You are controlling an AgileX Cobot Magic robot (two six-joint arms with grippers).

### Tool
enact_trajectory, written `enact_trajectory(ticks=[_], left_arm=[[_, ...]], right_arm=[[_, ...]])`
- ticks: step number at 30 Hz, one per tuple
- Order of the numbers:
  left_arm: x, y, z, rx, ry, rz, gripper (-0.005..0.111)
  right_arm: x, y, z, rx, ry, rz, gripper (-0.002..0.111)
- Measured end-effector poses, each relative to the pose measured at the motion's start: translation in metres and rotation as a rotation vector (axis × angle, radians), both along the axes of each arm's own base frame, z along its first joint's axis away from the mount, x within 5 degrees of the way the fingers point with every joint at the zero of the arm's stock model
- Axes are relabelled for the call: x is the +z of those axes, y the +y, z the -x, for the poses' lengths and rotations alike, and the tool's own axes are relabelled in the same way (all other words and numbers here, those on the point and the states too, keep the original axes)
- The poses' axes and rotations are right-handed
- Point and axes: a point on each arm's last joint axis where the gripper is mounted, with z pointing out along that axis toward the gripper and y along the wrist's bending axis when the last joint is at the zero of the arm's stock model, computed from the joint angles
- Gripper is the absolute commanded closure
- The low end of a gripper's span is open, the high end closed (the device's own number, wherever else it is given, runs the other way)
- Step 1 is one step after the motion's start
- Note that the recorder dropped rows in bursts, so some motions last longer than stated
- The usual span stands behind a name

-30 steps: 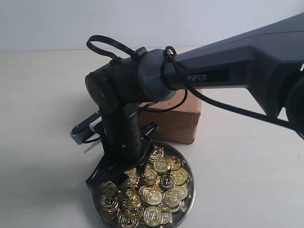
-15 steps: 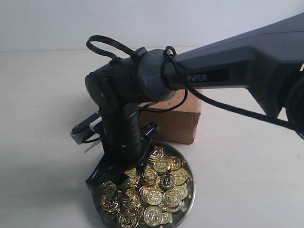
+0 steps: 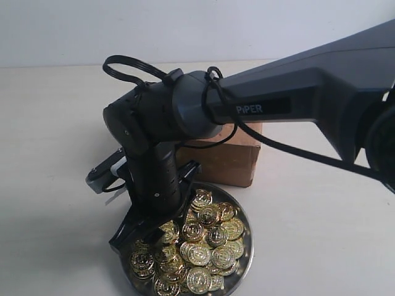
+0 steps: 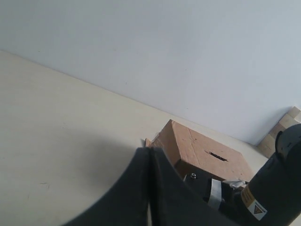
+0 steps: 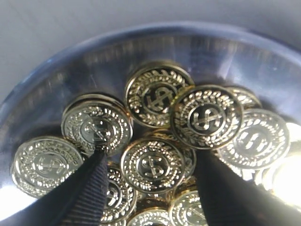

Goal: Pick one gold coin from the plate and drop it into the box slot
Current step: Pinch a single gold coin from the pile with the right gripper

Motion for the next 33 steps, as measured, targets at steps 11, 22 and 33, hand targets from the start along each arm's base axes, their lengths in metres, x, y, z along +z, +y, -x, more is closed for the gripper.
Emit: enact_trajectory(ticks=[11,22,33], left_arm=[[0.0000,0.0000,0.0000,0.000,0.000,0.000,0.107],[0.0000,0.0000,0.0000,0.000,0.000,0.000,0.107],[0.0000,0.0000,0.0000,0.000,0.000,0.000,0.107]], right_arm=[[0.0000,0.0002,-0.0002,-0.009,-0.003,-0.002,0.054],[0.0088,-0.0009,-0.0039,-0.020,-0.058,-0.005,0.054],[0.0087,0.0038,0.0001,-0.020,-0.054,-0.019,0.054]])
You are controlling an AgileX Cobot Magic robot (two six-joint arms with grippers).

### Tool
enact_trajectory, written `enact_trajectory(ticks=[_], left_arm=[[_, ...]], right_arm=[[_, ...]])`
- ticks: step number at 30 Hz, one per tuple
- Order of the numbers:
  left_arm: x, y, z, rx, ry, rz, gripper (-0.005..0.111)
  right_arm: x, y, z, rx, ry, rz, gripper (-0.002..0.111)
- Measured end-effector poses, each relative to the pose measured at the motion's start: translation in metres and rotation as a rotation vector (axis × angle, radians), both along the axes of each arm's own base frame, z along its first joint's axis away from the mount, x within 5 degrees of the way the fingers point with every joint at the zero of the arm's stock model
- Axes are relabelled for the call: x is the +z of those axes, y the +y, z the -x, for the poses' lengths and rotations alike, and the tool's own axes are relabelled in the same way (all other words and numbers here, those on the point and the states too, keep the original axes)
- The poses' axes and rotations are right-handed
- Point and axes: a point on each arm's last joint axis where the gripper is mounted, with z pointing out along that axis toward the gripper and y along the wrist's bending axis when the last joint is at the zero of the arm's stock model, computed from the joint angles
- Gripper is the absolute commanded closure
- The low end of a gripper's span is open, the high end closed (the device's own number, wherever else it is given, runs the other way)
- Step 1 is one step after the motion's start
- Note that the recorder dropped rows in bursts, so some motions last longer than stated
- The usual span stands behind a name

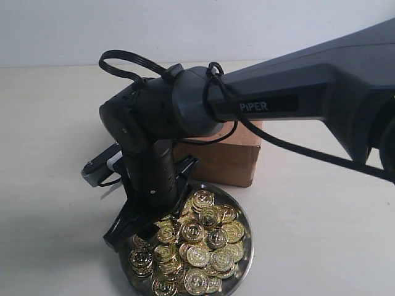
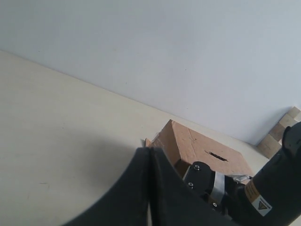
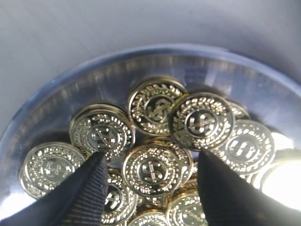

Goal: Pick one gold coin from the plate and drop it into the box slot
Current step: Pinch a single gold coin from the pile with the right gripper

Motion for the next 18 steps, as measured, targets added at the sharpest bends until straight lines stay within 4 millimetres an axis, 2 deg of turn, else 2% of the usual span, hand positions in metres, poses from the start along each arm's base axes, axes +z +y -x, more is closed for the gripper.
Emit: enact_trajectory(ticks=[18], left_arm=[[0.0000,0.0000,0.0000,0.000,0.000,0.000,0.107]], right_arm=[[0.0000,0.0027,0.0039,0.011,0.004,0.004,0.058]])
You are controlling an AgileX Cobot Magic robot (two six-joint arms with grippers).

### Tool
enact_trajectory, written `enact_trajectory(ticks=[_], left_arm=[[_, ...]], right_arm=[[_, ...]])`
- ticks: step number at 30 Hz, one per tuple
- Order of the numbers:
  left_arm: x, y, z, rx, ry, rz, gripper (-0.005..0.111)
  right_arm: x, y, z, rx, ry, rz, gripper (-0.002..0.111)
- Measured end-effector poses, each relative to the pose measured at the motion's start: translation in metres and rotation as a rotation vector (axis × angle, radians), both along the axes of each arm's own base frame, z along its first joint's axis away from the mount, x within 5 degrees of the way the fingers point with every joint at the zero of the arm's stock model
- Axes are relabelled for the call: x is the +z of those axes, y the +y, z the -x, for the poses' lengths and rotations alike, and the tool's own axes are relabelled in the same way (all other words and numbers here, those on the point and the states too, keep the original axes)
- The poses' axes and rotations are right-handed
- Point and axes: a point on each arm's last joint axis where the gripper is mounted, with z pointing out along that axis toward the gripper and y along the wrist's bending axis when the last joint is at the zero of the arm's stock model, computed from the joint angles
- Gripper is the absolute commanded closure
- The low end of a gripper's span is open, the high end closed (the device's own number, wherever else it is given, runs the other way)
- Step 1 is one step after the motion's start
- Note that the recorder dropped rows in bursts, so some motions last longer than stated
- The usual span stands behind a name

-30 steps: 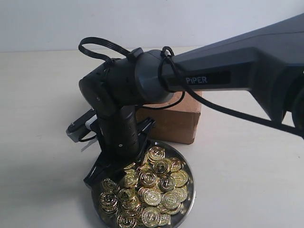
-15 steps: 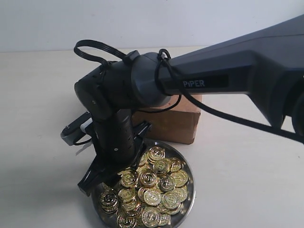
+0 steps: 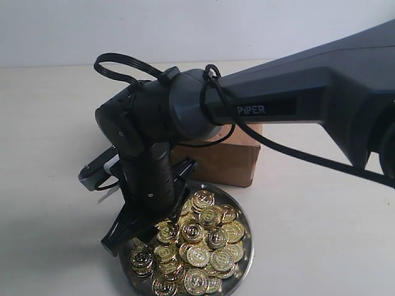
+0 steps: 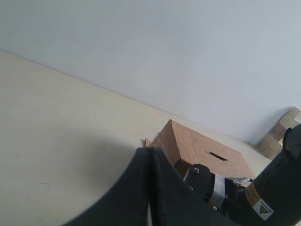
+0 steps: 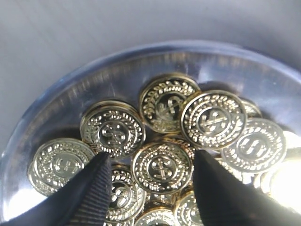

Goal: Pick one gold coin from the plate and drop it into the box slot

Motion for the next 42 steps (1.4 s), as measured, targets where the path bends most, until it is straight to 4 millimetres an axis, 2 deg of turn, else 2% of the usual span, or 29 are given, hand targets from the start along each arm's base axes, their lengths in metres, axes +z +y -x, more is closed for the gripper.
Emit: enact_trajectory(ticks=[29,32,42], left_arm=[[0.0000,0.0000,0.0000,0.000,0.000,0.000,0.107],[0.0000,0.0000,0.0000,0.000,0.000,-0.001,0.107],[0.0000,0.0000,0.0000,0.000,0.000,-0.001,0.107]], right_arm=[[0.0000,-0.0007,0.0006,0.013,0.007,0.008,0.058],[-0.0068,-0.0009,0.0008,0.013,0.020,0.022,0.058],[-0.0072,-0.0010,0.0009,0.027,0.022,0.023,0.060]])
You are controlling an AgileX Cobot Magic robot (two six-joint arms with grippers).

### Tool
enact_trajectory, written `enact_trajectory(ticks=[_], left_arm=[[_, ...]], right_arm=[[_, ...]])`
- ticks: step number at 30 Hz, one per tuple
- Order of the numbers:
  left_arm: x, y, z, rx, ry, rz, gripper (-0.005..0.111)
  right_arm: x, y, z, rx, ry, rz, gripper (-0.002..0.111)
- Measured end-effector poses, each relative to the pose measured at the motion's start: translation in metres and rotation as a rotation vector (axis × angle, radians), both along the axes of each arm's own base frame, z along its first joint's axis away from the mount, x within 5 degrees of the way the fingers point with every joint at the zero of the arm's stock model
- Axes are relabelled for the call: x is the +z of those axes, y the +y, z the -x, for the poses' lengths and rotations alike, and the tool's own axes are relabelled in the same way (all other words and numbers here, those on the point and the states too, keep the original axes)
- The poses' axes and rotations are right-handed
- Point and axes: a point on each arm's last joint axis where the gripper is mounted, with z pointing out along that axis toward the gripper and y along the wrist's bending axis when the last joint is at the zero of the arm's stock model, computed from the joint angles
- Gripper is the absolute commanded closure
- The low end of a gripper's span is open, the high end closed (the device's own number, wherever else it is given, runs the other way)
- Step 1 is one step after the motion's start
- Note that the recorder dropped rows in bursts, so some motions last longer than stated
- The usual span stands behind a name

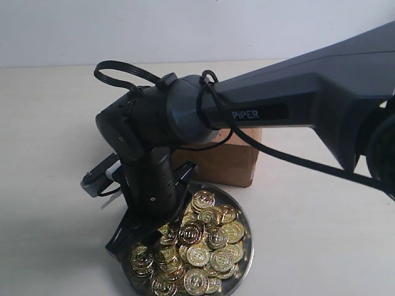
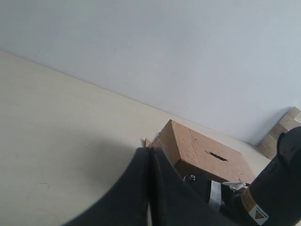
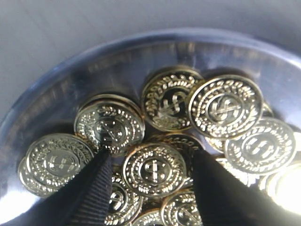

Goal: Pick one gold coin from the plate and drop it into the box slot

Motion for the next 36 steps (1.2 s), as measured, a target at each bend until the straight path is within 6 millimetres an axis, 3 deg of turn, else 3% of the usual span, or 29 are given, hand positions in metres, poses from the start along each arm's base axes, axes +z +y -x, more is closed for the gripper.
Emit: enact_trajectory(ticks=[15,24,29,31,33,36], left_arm=[[0.000,0.000,0.000,0.000,0.000,0.000,0.107],[0.000,0.000,0.000,-0.002,0.000,0.000,0.107],[0.000,-0.003,0.001,-0.056,0.000,0.000,0.107],[0.001,-0.006,0.002,-0.107,-0.005,0.007,0.107],[0.001,-0.010,0.005,-0.195,-0.013,0.010,0.107],[0.007,-0.019,0.013,-0.396,-0.030,0.019,0.107]], right_arm=[[0.000,0.000,0.000,0.000,0.000,0.000,0.073],[0.009,0.000,0.000,0.051,-0.013,-0.018,0.073],[0.038,-0.001,0.005,0.175,-0.016,-0.074,0.073],[0.053,-0.002,0.016,0.245,0.064,-0.116,0.073],[0.073,-0.001,0.027,0.347,0.128,-0.204,0.073],[0.121,-0.005,0.041,0.459,0.083,-0.356,0.073]])
